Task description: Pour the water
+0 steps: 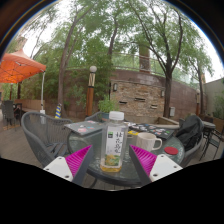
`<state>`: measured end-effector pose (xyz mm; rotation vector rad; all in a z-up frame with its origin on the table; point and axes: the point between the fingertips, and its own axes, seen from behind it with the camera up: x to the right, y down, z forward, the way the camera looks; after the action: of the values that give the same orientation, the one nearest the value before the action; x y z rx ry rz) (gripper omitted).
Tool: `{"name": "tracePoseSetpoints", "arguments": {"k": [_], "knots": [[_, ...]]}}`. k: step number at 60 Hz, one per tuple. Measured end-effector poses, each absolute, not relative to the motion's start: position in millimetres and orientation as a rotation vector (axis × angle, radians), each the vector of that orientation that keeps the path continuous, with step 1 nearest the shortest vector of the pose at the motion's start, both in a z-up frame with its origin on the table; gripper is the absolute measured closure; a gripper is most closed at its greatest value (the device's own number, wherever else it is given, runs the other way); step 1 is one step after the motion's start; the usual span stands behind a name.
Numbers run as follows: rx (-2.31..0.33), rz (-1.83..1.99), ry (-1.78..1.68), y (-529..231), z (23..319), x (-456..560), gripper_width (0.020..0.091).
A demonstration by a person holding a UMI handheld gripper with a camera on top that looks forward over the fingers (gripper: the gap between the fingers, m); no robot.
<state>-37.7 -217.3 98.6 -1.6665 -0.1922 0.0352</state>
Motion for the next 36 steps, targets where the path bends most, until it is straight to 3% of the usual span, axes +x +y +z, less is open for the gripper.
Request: {"name": "tracePoseSetpoints", "arguments": {"k": [8,25,28,30,31,36], "knots": [[-1.689,-0.023,-0.156,-186,82,-50,0.027],[-1.681,-0.021,-0.063,-124,81,-50,0.0253],[-1.685,-0.02,-0.056,-118,80,-51,0.0313],[-1.685,-0.035,-0.04,-114,80,-45,0.0456],[-1.685,-0.042,-0.036,-112,80,-43,0.0492],[-1.682,-0.027,-0.005,-108,78,-40,0.0515]]}}
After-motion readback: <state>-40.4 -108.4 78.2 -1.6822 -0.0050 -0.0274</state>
